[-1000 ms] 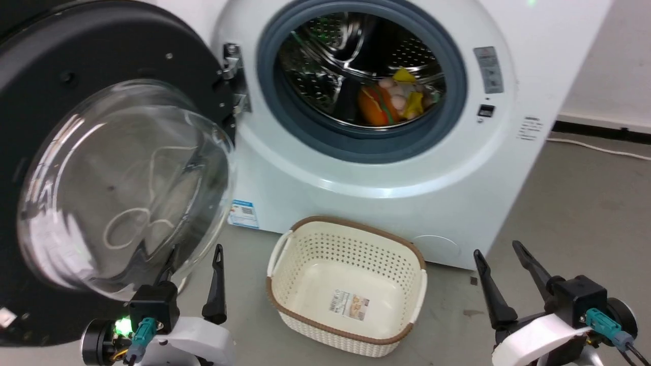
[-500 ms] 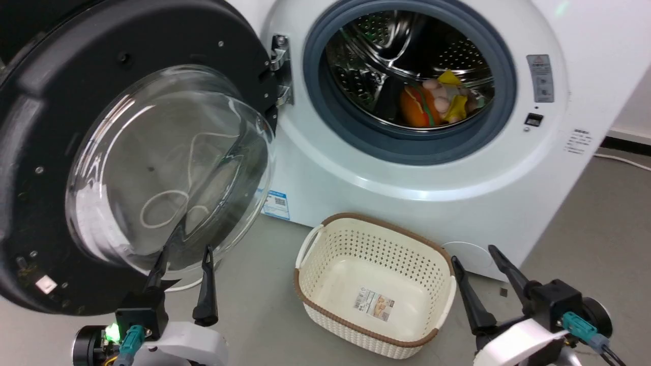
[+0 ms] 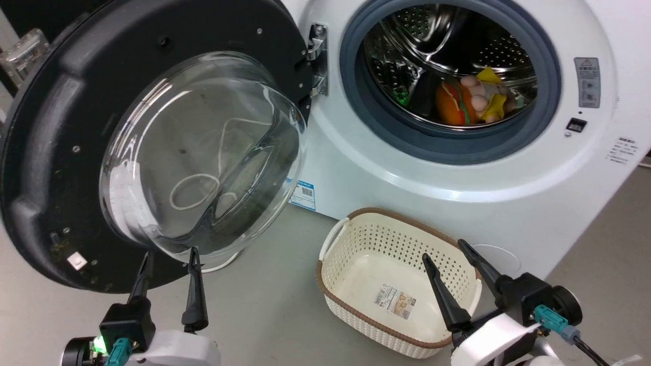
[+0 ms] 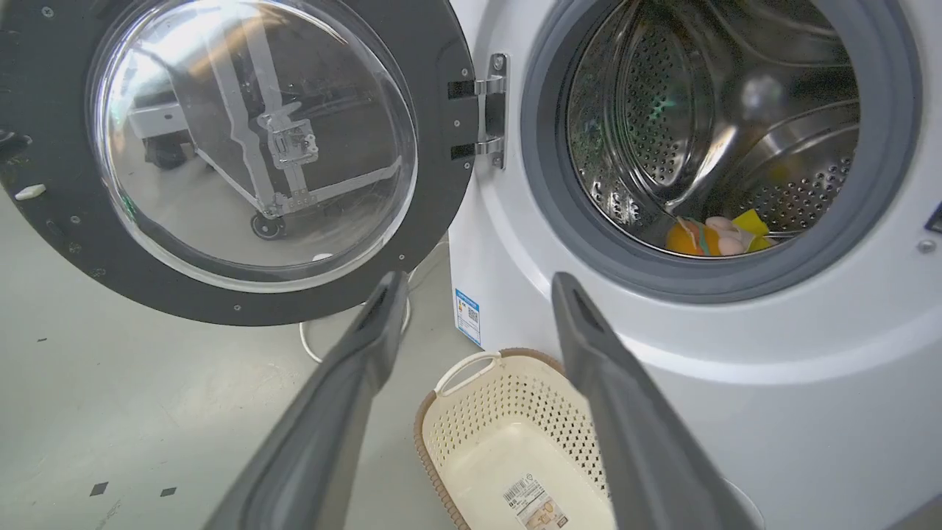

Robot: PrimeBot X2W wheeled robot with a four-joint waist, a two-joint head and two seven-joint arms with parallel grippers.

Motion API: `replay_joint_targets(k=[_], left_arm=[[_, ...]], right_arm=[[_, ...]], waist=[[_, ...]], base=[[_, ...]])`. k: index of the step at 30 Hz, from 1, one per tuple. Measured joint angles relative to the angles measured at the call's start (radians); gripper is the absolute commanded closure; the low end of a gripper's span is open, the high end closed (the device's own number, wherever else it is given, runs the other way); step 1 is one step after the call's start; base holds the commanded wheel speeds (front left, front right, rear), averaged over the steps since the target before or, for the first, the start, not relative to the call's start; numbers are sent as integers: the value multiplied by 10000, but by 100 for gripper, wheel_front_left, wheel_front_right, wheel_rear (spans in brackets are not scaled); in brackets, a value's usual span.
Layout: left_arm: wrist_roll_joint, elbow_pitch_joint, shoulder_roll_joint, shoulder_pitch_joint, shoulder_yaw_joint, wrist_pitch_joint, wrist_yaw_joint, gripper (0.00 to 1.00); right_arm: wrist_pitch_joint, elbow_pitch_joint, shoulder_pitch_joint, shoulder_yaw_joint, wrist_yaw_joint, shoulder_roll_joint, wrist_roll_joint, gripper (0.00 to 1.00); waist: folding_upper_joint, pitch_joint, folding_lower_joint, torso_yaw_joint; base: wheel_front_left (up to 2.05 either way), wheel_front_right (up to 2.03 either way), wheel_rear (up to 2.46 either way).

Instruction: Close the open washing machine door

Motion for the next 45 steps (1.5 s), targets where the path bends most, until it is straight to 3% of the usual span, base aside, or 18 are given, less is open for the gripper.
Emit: replay_joint_targets(k=[27,28,29,30,34,39,45], left_arm=[[-288,-209,2,286,230,-554,107,0],[-353,-171,2,314,213,-619,90,13],[-353,-171,2,314,213,-619,90,51],[-391,-161,0,334,213,-642,19,100],[-506,-447,-2,330,351,-715,-146,100],[-265,-1430,19,-79,1095,-851,-855,100],[-464,-2054,313,-1111,1919,-965,-1327,100]], right_arm=[[-546,568,-79,571,0,15,326,0],[-594,606,-79,577,0,15,347,0],[-594,606,-79,577,0,15,347,0],[-660,629,-78,589,0,17,351,0],[-717,637,-76,593,0,19,403,0],[-844,642,-72,543,0,23,384,0],[-909,635,-71,293,0,27,201,0]], waist=[[0,-28,0,1131],[0,-5,0,1226],[0,-5,0,1226],[0,19,-1,1323],[0,60,0,1473],[0,304,-1,1731],[0,598,0,1931]], base=[[0,0,0],[0,0,0],[0,0,0],[0,0,0],[0,0,0],[0,0,0],[0,0,0]])
